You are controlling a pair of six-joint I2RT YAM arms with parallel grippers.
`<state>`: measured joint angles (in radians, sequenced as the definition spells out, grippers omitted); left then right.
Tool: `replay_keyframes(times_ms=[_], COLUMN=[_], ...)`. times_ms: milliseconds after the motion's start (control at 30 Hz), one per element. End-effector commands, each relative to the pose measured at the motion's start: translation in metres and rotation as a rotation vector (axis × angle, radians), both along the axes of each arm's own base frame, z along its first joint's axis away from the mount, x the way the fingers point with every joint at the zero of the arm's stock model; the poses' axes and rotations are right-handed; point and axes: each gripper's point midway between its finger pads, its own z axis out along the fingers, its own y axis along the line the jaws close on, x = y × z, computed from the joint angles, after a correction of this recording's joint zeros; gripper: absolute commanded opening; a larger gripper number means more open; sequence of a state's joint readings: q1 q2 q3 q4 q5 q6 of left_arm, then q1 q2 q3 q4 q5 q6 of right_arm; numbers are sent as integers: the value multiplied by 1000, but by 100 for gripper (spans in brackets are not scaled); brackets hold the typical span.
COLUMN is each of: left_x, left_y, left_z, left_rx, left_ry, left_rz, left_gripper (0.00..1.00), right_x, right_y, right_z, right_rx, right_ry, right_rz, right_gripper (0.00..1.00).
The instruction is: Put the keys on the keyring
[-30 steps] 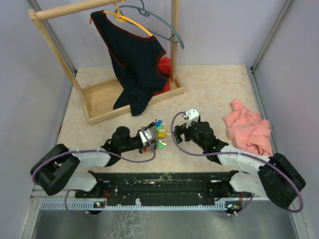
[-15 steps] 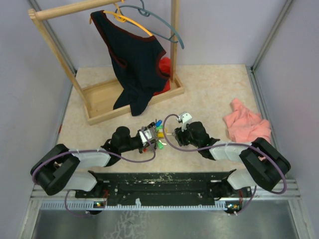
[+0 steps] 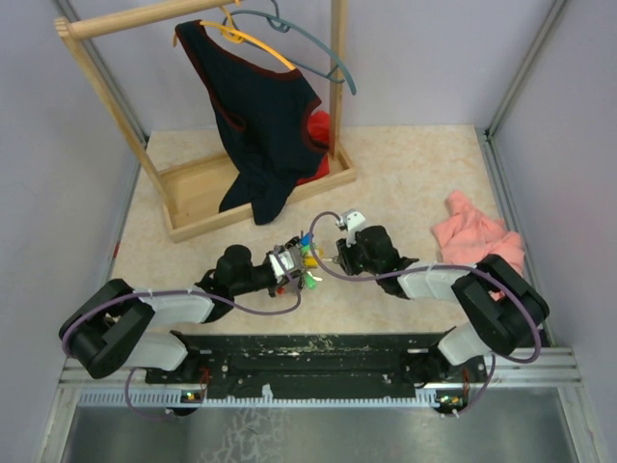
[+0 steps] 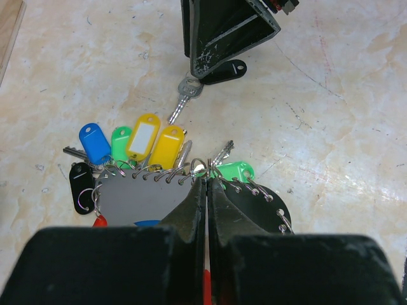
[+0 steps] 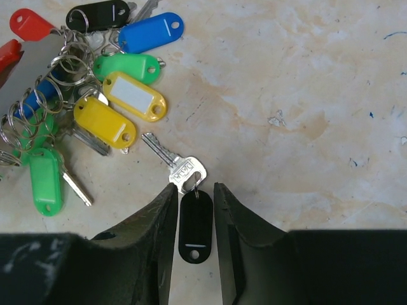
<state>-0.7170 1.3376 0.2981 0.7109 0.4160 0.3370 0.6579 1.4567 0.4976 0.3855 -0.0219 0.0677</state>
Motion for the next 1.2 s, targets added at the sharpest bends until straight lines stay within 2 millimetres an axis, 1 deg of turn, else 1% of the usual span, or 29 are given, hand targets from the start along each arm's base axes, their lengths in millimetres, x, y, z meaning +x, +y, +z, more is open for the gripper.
replay_keyframes(times_ms=[0,433,767,933,1067,1167], left_x=[3,2,2,1,2,2], left_y=[-3,-4,-5,-5,-5,-5], left_z=[9,8,8,7,7,7], left_rx=[-26,-26,-26,-25,-26,-24], left_ry=[-22,-18,-17,-13,-14,-13], left_rz=[-9,-13,-16,-17,-17,-18], left_gripper=[1,1,1,1,1,1], right_x=[15,15,17,17,17,16], right_y=[10,11,12,12,13,12], right_z=[17,7,4,2,2,5], right_rx=[23,-2,-7,-15,-18,-23], right_ry=[-45,-26,-32,-28,-34,-44], right_rz=[13,23,29,34,43,56], right_gripper=[29,22,20,15,9,1])
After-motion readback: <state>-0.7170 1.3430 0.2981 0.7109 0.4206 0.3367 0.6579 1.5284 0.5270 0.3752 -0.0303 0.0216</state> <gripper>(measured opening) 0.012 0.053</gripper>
